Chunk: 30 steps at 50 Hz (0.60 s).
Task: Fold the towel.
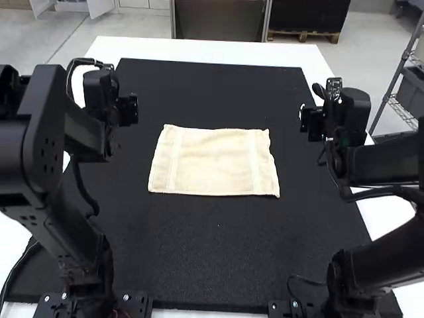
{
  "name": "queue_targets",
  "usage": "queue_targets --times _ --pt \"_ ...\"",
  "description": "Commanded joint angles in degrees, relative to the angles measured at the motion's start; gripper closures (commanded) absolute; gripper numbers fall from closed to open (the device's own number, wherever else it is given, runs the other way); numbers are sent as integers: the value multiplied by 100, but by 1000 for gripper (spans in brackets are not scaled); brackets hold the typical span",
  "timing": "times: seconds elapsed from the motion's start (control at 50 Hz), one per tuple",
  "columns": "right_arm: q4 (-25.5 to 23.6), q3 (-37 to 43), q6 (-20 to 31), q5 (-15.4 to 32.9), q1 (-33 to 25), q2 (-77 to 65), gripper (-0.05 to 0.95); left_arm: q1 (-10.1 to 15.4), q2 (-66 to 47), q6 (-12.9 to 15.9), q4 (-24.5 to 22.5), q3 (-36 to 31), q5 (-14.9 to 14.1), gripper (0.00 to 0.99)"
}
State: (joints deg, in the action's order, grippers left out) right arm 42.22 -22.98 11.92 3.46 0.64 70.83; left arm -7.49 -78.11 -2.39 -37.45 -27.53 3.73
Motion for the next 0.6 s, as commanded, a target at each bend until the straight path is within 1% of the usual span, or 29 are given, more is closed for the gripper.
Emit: queue_targets --times 0.0,0.02,0.12,0.16,0.22,0.28,0.36,0.38,0.48,0.54,0.58 --pt "76 -180 170 -92 67 28 2 72 -3 231 -43 46 -891 39" --pt "32 -198 170 -259 67 36 2 81 -20 231 -34 37 -882 41" --pt "-407 -462 161 -575 32 212 5 160 -144 274 150 -68 -997 41" --pt "-583 -567 152 -716 23 309 5 230 -249 283 326 -165 -988 41" --pt "-838 -743 91 -927 15 537 5 256 -460 336 572 -358 -1014 41" --pt "-961 -901 -41 -1111 15 810 5 248 -653 380 625 -481 -1085 41" --pt "-979 -1077 -155 -1357 50 1205 5 283 -891 477 731 -648 -1120 41" --pt "-979 -1112 -190 -1427 59 1311 5 283 -952 485 818 -710 -1199 41" --pt "-1400 -1411 -199 -1779 67 1759 3 283 -1286 521 1223 -1053 -1506 44" --pt "-1453 -1507 -199 -1849 67 1926 3 283 -1427 608 1311 -1167 -1586 44" --pt "-1453 -1569 -190 -1876 67 2040 3 283 -1532 661 1390 -1246 -1753 46"
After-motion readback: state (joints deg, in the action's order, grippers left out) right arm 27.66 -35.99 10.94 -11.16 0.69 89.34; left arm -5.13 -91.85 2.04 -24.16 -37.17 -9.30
